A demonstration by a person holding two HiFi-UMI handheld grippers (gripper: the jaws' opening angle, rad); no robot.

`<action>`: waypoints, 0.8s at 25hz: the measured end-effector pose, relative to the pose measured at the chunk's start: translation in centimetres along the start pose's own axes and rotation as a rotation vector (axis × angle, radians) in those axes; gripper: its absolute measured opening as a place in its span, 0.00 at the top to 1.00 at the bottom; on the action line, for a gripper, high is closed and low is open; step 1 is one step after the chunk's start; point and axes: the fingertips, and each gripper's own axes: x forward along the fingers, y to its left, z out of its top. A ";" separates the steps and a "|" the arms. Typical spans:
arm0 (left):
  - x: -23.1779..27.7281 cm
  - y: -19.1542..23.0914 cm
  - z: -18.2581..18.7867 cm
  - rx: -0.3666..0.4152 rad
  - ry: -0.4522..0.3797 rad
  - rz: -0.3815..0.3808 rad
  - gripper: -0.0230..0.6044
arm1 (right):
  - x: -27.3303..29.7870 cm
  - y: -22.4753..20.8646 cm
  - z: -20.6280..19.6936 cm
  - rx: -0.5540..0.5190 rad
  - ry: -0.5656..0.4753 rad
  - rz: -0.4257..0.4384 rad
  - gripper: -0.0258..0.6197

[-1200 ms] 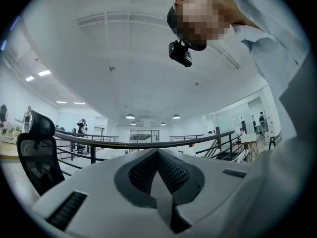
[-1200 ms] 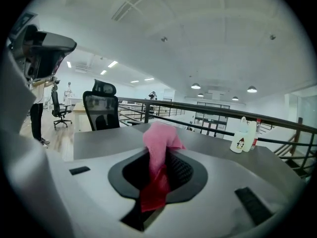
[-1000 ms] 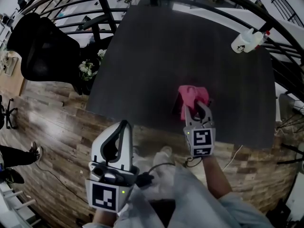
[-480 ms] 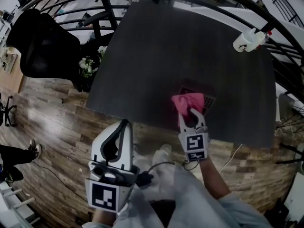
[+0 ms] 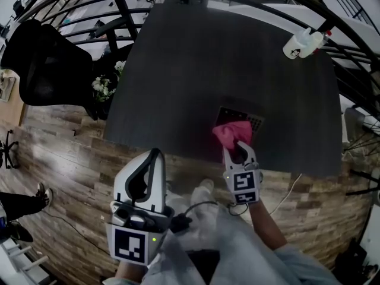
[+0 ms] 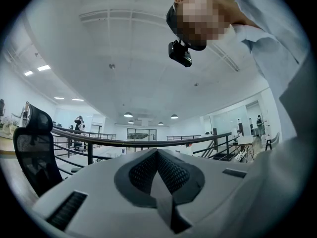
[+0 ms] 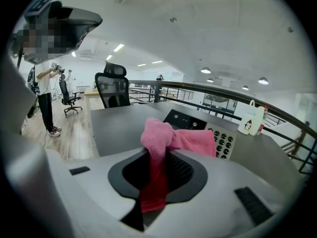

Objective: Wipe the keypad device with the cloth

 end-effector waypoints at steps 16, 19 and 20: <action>0.2 -0.5 0.8 -0.001 -0.031 -0.036 0.96 | -4.3 -1.9 8.7 0.006 -0.185 -0.067 0.85; 0.0 -0.5 0.9 0.006 -0.033 -0.032 0.96 | -3.8 -2.4 10.8 -0.015 -0.223 -0.075 0.85; 0.0 -0.5 1.0 0.008 -0.035 -0.031 0.96 | -3.5 -2.5 11.3 -0.022 -0.234 -0.077 0.85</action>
